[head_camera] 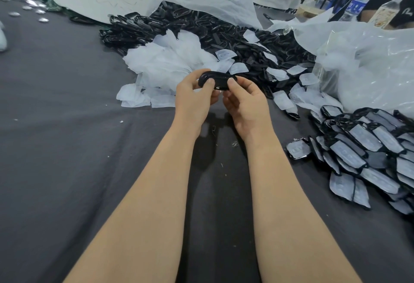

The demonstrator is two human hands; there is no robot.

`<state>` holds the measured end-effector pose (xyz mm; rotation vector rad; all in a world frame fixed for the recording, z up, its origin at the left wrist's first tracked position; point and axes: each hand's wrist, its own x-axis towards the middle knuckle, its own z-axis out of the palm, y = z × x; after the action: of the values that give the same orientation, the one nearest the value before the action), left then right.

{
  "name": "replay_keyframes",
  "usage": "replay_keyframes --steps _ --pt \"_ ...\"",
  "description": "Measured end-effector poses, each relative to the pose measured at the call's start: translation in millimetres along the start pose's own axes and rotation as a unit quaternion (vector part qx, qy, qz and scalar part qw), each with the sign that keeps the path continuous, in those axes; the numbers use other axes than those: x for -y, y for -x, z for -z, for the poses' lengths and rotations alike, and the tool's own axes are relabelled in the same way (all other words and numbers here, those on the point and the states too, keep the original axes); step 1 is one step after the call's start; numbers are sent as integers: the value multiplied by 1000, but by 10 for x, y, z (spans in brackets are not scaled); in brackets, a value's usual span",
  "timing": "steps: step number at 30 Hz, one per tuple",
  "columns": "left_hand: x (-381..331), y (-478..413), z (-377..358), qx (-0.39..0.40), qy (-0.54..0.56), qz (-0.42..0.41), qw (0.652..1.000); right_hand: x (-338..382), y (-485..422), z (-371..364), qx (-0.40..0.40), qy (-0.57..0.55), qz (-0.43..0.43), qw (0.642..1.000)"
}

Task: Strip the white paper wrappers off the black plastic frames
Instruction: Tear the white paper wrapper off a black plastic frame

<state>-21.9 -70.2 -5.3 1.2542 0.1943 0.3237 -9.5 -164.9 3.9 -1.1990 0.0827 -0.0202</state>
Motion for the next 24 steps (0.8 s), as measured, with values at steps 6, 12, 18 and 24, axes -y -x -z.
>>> replay_keyframes --steps 6,12,18,24 --pt "-19 -5 7 30 41 20 999 -16 8 -10 -28 66 42 997" --pt "21 26 8 -6 -102 -33 994 -78 -4 -11 -60 189 103 975" --pt "15 56 12 -11 -195 -71 978 -101 -12 -14 -83 259 131 953" --pt "-160 59 38 -62 -49 -94 992 -25 25 -94 -91 32 97 991"
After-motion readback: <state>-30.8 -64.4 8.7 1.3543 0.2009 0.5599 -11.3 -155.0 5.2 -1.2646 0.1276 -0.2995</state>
